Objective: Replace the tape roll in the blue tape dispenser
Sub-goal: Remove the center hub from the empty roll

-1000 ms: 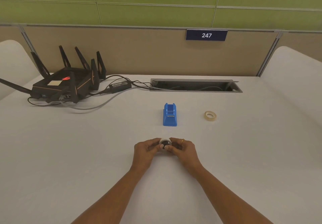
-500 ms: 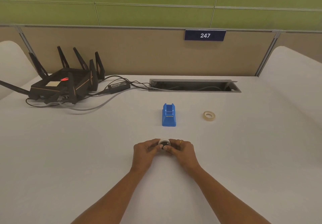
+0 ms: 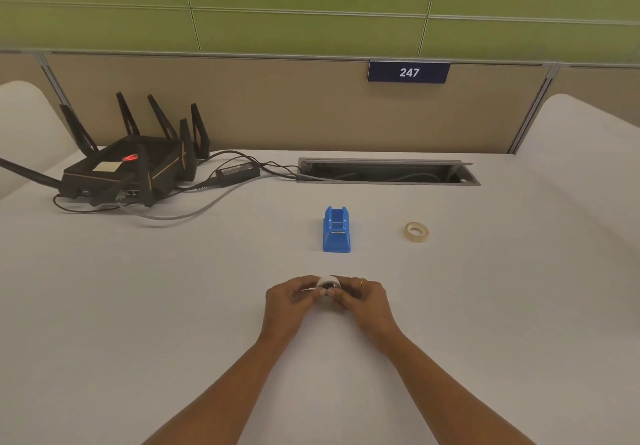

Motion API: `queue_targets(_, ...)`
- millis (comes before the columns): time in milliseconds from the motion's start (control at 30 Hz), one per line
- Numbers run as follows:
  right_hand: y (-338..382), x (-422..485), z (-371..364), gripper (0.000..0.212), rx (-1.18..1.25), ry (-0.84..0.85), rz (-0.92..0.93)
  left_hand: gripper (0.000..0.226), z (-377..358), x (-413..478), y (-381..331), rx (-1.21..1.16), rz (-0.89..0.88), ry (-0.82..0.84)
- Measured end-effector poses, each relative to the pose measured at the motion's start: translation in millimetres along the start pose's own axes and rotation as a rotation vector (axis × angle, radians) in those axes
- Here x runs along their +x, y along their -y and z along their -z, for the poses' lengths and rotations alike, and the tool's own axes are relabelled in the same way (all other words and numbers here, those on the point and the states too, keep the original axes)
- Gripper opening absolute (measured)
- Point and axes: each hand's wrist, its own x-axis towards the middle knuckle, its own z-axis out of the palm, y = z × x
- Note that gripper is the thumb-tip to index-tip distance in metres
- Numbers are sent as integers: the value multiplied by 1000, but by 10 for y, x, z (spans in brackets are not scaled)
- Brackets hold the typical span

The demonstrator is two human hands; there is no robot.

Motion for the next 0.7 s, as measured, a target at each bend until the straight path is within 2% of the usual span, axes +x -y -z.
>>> queue_targets(200, 24, 19, -18, 29, -49, 61, 20, 24, 32, 39, -37, -183, 120, -42)
queue_targets(333, 24, 23, -15, 27, -30, 74, 21, 21, 50, 43, -29, -151, 109, 32)
queue_targets(533, 17, 43, -13, 8, 10, 77, 21, 31, 60, 56, -30, -133, 99, 140)
queue_targets(700, -1, 24, -10, 17, -11, 80, 41, 32, 48, 49, -29, -104, 96, 112)
